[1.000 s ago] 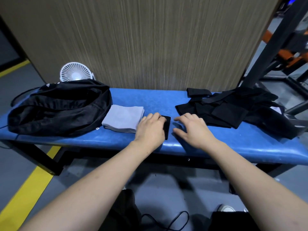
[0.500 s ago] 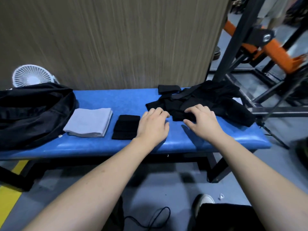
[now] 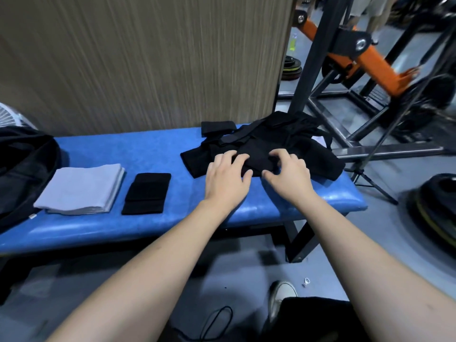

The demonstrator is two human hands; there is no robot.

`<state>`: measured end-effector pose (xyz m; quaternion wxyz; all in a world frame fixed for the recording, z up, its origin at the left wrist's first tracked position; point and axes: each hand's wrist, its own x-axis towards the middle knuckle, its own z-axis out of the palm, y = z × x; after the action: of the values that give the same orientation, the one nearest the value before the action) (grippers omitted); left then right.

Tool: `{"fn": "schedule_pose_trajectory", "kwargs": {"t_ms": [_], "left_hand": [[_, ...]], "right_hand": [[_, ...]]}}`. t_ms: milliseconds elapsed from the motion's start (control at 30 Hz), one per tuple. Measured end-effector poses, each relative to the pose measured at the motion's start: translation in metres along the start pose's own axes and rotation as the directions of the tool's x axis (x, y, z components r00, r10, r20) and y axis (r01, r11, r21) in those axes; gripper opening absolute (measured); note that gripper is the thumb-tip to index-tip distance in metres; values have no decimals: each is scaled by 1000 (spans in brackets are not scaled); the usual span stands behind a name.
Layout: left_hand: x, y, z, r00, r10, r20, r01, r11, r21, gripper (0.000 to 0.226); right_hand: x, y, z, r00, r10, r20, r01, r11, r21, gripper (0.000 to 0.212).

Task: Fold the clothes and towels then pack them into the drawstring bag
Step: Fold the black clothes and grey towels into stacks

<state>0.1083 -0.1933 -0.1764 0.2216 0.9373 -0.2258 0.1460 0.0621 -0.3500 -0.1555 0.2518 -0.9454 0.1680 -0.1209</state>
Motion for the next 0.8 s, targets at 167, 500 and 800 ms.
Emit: {"fn": "schedule_pose_trajectory", "kwargs": {"t_ms": [167, 500, 800], "left_hand": [[8, -1, 5, 998, -53, 22, 53, 999, -2, 47], [-6, 8, -16, 1000, 15, -6, -15, 996, -86, 46], [-21, 2, -54, 991, 32, -129, -53, 985, -162, 37]], "right_hand": [[5, -5, 4, 998, 38, 45, -47, 978, 203, 42], [-14, -31, -17, 995, -67, -71, 95, 830, 549, 27], [-36, -49, -24, 990, -84, 114, -67, 435, 898, 41]]}}
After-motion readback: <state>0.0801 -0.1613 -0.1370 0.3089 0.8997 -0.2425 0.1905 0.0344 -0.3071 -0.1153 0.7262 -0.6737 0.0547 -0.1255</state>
